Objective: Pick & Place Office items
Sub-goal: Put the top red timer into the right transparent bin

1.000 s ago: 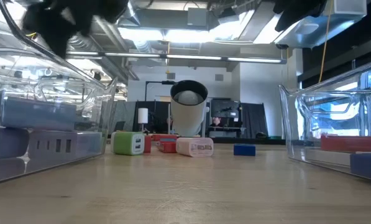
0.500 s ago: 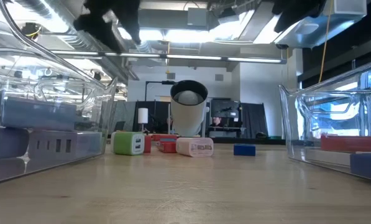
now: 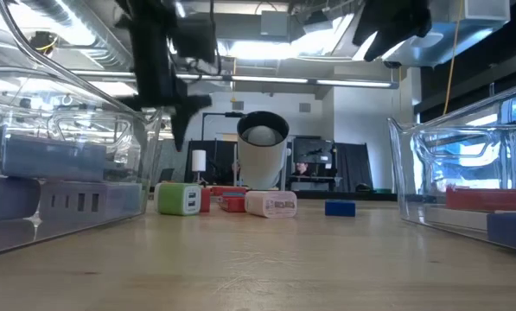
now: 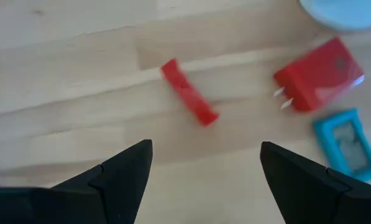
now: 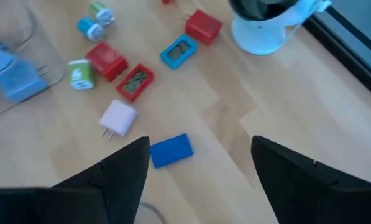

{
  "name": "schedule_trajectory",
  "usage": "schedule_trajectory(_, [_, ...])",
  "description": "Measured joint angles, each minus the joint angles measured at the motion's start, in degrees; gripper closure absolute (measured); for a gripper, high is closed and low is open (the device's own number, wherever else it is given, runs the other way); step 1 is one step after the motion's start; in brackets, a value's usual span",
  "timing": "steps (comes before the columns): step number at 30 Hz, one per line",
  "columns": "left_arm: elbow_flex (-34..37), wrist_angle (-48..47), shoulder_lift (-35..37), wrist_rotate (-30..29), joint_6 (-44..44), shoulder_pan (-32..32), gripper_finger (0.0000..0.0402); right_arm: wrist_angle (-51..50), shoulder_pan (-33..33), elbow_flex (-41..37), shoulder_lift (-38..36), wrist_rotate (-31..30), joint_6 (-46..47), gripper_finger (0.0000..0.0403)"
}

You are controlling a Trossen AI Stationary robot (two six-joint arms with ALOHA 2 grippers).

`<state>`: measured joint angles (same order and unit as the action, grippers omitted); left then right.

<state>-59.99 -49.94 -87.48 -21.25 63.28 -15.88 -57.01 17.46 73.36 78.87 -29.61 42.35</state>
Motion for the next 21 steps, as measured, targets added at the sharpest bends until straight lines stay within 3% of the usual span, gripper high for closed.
schedule_trajectory(4, [1.99,8.1,-2.14,-0.92,-1.84,-2.7,0.0105,0.0,-2.3,0.0,0.0,0.0,0.0,0.0119])
schedule_trajectory(9, [2.46,8.08,-5.03,-4.6,-1.08,-4.63,0.0105,0.0,-4.34,0.0,0.0,0.0,-0.13,0.0119])
schedule_trajectory(16, [2.47,13.44,-10.27,-4.29,-0.36,-5.68,0.0105,0.0,-6.67,0.0,0.0,0.34,-7.25,0.0119])
schedule_trajectory(21, [2.51,12.4,-13.58,-1.47,5.03,-5.48,0.0117,0.0,-8.81,0.02,0.0,0.53,-13.19,0.0119])
